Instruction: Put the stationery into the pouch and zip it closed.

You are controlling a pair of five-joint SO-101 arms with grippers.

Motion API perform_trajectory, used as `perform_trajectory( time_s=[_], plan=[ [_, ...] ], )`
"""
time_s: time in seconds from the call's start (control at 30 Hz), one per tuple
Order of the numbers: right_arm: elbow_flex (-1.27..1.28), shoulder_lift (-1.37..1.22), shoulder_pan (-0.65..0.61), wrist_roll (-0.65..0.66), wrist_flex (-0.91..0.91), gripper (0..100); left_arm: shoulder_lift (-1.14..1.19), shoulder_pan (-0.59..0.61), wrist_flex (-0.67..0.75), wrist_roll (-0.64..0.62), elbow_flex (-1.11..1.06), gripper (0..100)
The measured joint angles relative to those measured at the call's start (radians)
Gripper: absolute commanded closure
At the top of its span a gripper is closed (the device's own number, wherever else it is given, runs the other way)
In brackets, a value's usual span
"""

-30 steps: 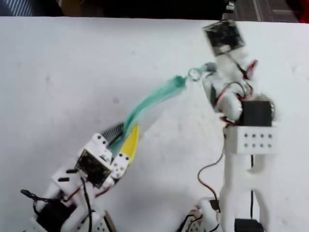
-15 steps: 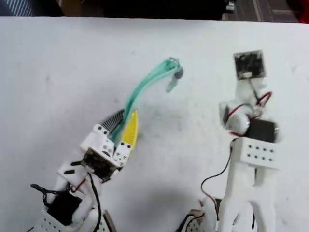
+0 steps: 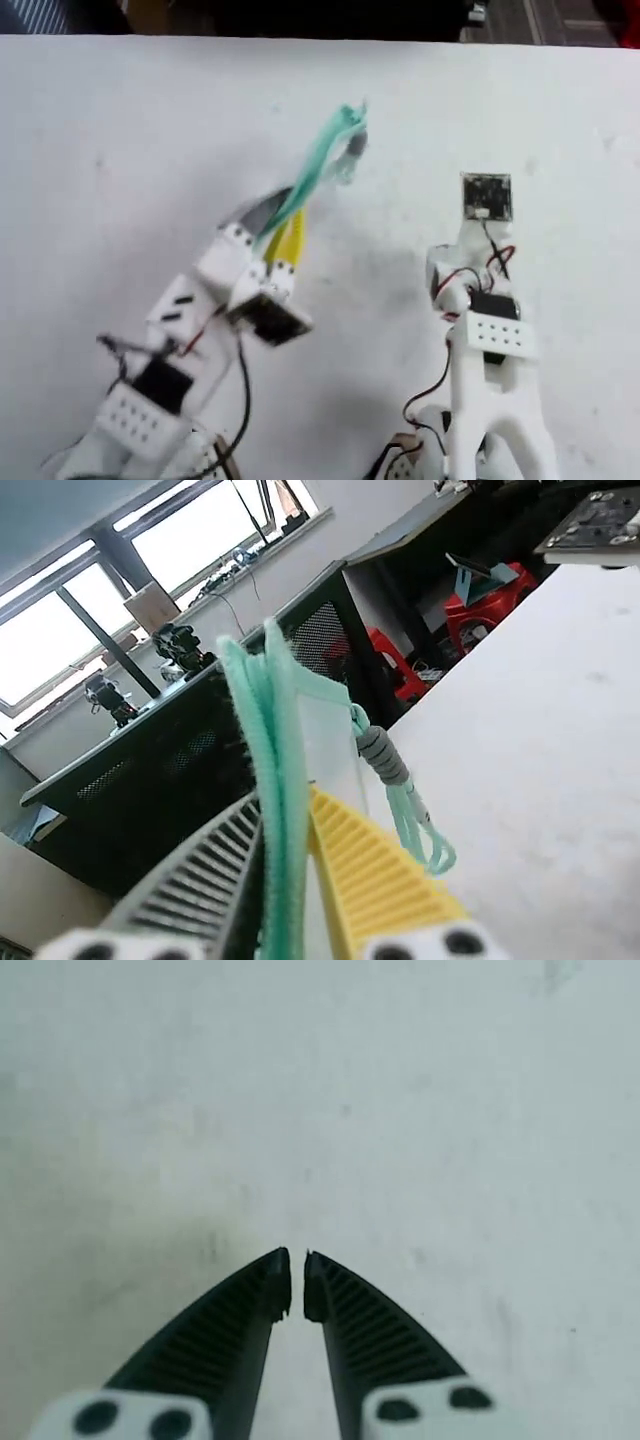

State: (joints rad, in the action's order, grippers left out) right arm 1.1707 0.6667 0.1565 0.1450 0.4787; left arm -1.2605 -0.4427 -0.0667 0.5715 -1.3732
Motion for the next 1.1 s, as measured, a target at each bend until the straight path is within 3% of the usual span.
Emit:
perform_trajectory(
  time_s=[0.27, 0.5, 0.63, 0.77, 0.87, 1.1],
  plan=[
    [0.034, -0.002, 0.114, -0.043, -0.112, 98.2, 0.683, -0.072, 0.074, 0.055, 0.353, 98],
    [0.043, -0.002, 0.160, -0.058, -0.157, 98.1, 1.099, -0.222, 0.193, 0.133, 0.430, 97],
    [0.043, -0.002, 0.158, -0.058, -0.157, 98.1, 1.183, -0.230, 0.201, 0.101, 0.439, 84],
    [0.043, -0.002, 0.160, -0.058, -0.166, 98.1, 1.163, -0.233, 0.051, -0.144, 0.443, 78],
    [0.043, -0.002, 0.160, -0.058, -0.172, 98.1, 1.086, -0.224, -0.157, -0.328, 0.497, 76],
    [0.043, -0.002, 0.160, -0.058, -0.172, 98.1, 0.919, -0.226, -0.681, -0.474, 0.643, 72]
  ],
)
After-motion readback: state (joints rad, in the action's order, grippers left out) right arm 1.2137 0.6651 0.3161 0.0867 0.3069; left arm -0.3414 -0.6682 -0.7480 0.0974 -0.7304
